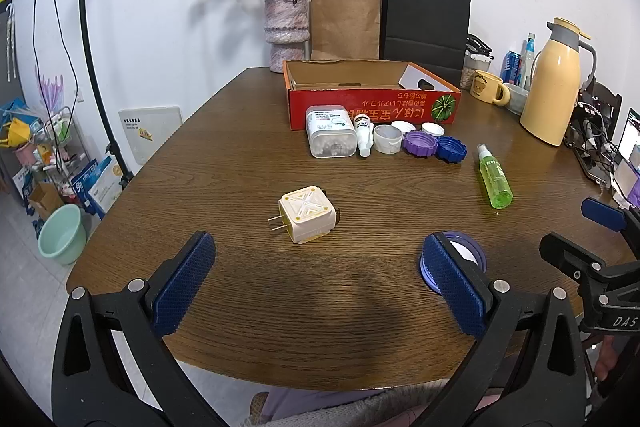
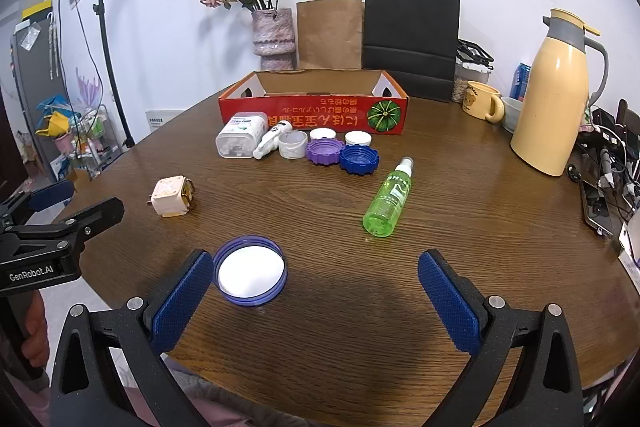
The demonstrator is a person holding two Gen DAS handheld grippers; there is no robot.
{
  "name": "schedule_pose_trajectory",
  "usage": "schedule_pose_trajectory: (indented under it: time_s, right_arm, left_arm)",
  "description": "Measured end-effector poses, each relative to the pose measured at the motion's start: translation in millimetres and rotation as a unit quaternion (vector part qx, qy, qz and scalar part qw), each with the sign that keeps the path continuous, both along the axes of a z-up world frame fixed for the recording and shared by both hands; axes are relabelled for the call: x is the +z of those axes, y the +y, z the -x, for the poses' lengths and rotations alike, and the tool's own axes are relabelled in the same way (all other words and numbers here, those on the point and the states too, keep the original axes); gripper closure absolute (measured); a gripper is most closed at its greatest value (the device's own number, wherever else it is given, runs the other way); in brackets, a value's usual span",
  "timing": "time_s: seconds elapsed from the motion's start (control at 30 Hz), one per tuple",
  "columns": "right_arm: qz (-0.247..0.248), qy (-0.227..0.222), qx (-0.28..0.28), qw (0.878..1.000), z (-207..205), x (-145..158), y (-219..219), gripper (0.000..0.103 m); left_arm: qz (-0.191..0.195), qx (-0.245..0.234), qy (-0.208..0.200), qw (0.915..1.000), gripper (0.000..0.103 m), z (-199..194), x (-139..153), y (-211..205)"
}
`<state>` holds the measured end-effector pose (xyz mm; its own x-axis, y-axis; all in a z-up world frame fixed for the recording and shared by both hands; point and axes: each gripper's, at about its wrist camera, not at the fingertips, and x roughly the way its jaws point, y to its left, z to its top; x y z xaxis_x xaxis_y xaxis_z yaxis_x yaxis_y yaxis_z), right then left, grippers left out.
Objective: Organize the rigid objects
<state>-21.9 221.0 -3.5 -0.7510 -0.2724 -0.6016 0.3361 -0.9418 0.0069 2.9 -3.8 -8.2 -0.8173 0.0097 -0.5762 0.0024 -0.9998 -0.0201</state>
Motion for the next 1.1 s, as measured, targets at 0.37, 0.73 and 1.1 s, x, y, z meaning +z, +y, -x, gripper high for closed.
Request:
schedule_pose_trajectory:
  time_s: [0.37,0.73,1.1]
  right_arm:
    - [0.000,0.000,0.000,1.000,0.2,-0.1,-0.4,0.000]
    - [0.000,0.000,0.000,1.000,0.5,0.4,-0.3,0.000]
    - [0.000,0.000,0.000,1.000,0.0,1.2,-0.2,0.000]
  left_arm:
    - [0.000,0.000,-0.001,1.0000,0.000,0.4,0.7,-0.4]
    - [0.000,0.000,-0.001,1.0000,0.000,0.3,0.1,-1.0]
    - [0.000,0.000,-0.001,1.0000,0.000,0.4,-1.9,-2.8]
